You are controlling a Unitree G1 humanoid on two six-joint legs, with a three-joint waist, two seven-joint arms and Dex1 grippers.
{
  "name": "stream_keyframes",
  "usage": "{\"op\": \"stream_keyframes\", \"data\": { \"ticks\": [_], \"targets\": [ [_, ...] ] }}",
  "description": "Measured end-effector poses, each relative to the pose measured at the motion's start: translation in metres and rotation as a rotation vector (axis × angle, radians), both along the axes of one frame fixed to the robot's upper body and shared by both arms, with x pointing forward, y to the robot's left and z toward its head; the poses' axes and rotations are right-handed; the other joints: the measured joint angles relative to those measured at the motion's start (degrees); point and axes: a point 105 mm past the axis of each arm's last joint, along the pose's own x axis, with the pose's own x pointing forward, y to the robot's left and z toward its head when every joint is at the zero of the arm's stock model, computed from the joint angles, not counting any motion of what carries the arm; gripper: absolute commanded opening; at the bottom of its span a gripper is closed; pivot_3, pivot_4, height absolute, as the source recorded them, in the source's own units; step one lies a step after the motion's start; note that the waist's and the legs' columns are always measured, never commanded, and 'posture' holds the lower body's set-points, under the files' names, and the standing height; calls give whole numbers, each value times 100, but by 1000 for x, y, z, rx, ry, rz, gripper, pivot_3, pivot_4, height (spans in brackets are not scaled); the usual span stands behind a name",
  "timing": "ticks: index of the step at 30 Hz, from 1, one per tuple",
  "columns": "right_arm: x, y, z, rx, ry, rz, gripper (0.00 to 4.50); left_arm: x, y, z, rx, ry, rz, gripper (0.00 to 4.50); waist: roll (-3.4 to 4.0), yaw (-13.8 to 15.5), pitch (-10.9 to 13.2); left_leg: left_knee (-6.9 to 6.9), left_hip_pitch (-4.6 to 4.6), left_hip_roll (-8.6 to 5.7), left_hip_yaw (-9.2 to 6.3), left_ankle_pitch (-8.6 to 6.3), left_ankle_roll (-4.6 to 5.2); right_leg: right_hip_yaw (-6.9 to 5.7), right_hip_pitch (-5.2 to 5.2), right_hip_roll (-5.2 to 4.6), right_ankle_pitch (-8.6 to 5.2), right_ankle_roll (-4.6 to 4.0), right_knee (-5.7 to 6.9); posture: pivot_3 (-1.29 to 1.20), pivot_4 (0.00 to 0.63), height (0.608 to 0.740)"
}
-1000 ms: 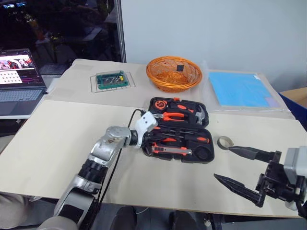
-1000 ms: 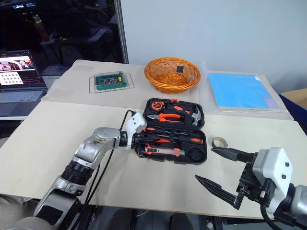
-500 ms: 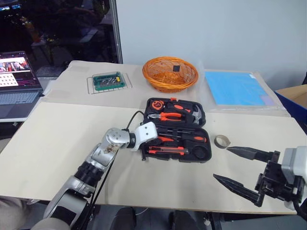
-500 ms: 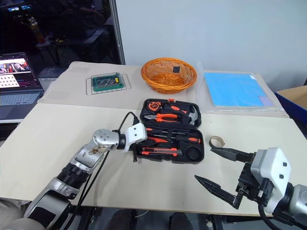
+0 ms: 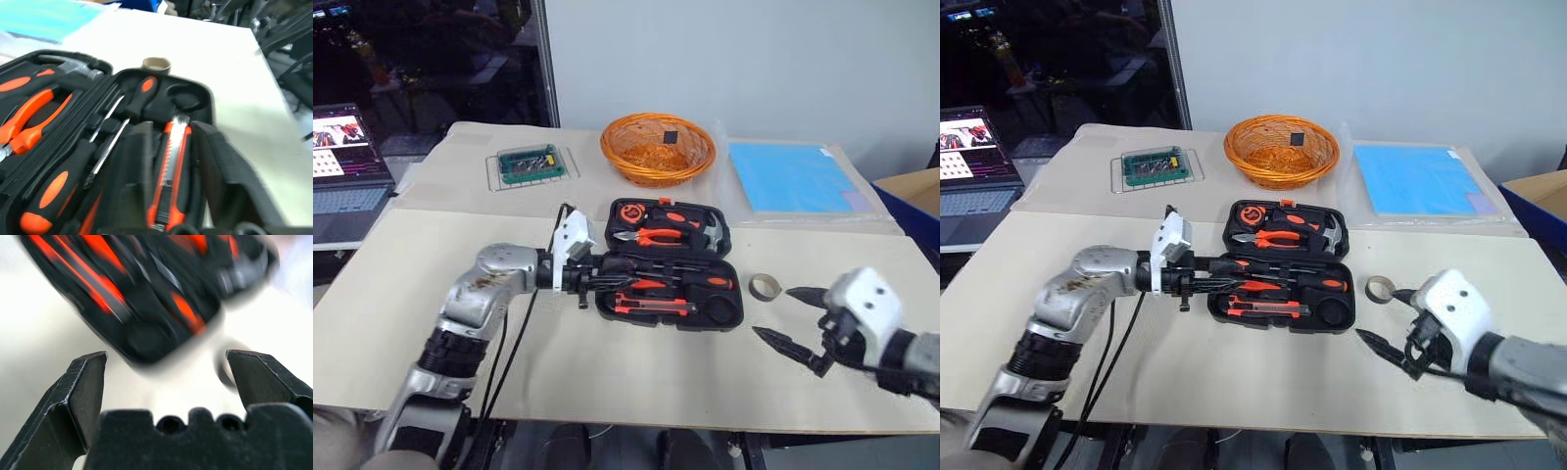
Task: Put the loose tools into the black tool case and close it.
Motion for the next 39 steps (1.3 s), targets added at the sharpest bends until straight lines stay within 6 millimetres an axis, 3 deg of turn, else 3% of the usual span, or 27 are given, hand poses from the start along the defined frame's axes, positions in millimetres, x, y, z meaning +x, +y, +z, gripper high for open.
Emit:
{"op": "stream_keyframes", "data": {
  "ticks": [1, 5, 9, 17, 19, 26, 30, 33, 36, 39],
  "targets": [
    [9, -1, -3, -2, 21, 7, 3993, -5, 2, 3, 4, 8, 2, 2977, -5, -3, 4, -1, -1, 1, 1, 0, 0, 1, -1, 1, -2, 4, -1, 0, 150, 740],
    [43, -3, -6, -19, 47, 6, 2723, -24, -3, 21, -4, 4, -44, 4461, -9, -54, 27, 1, -6, 3, 3, 1, 1, 3, -10, 4, -5, 14, 2, 0, 150, 740],
    [58, -5, -22, -66, 120, 23, 2723, -33, -8, 26, 5, -18, -49, 4461, -7, -31, 29, -2, -11, 2, -5, 1, 2, 3, -13, 11, -4, 13, 7, 0, 150, 740],
    [94, -26, -43, -137, 207, -37, 2723, -38, -9, 28, 16, -18, -30, 4461, -4, -53, 32, -2, -24, -2, -2, 1, 2, 7, -29, 11, 19, 42, 12, 0, 150, 740],
    [99, -28, -50, -136, 238, -43, 2208, -39, -10, 29, 18, -22, -26, 4500, -2, -58, 34, -2, -24, -1, -2, 1, 2, 8, -30, 13, 20, 40, 13, 0, 150, 740],
    [103, -20, -55, -125, 268, 17, 56, -38, -5, 28, 19, -30, 33, 4500, -1, -58, 35, -2, -22, -1, -2, 1, 2, 8, -28, 13, 21, 41, 16, 0, 150, 740],
    [99, -16, -45, -135, 256, 69, 56, -39, -3, 25, 13, -22, 62, 4500, 5, -56, 39, -2, -23, -1, -1, 2, 2, 8, -31, 13, 22, 41, 21, 0, 150, 740],
    [86, -9, -14, -117, 224, 136, 56, -42, 1, 18, 25, -2, 72, 4500, 29, -40, 53, -2, -23, -1, 1, 1, 2, 10, -33, 11, 22, 40, 21, 0, 150, 740],
    [70, 17, 16, -94, 201, 251, 56, -46, 6, 9, 32, 38, 73, 4500, 30, -70, 56, -3, -21, 12, 0, 0, 0, 9, -35, 22, 21, 35, 21, 0, 150, 740],
    [60, 47, 22, -82, 209, 349, 56, -51, 10, 5, 37, 62, 52, 4500, 28, -78, 57, -3, -18, 16, 0, 1, -1, 9, -39, 26, 21, 35, 25, 0, 150, 740]
  ]
}}
